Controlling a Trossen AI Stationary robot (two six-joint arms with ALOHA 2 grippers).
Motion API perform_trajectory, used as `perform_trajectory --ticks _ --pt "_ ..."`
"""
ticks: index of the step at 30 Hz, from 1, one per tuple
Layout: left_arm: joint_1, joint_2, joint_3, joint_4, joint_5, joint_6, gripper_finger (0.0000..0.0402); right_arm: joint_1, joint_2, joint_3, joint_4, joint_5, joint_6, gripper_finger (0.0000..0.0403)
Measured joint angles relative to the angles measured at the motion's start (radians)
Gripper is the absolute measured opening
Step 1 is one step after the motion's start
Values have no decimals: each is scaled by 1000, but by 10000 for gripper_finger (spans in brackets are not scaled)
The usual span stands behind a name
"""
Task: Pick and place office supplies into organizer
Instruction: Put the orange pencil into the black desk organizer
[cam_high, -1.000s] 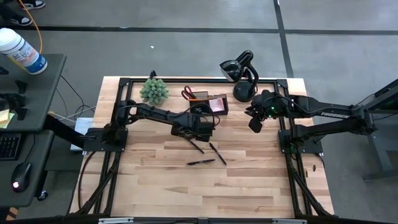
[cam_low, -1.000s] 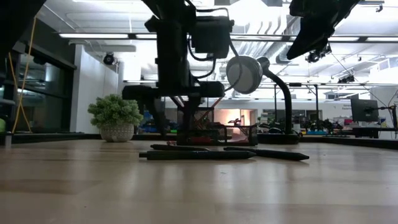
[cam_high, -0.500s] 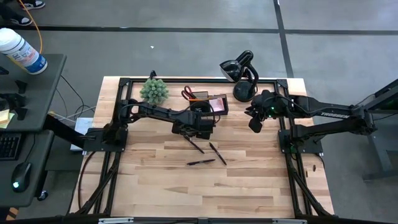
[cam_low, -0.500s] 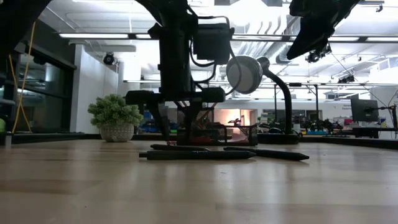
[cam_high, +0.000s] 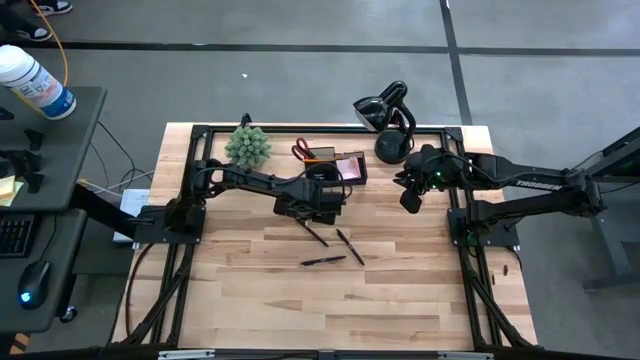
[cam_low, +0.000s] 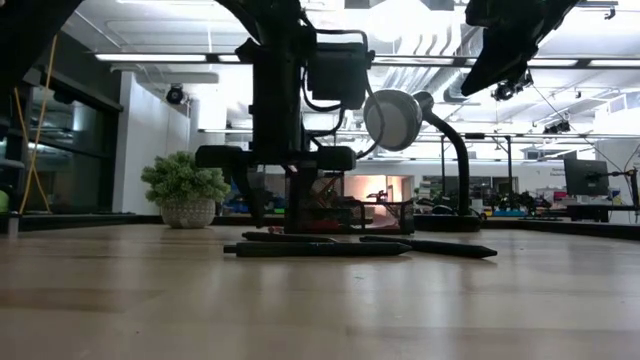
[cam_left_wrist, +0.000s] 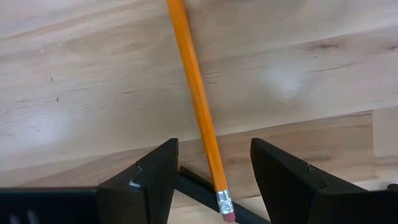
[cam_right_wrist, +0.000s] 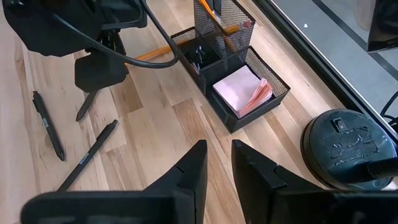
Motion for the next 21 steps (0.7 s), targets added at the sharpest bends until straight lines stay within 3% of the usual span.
perform_trajectory --ticks 12,16,21 --pt "0 28 1 23 40 4 184 0 0 0 0 0 0 67" --pt "0 28 0 14 36 5 152 0 0 0 0 0 0 67" --pt "0 28 0 -9 36 5 81 0 0 0 0 0 0 67"
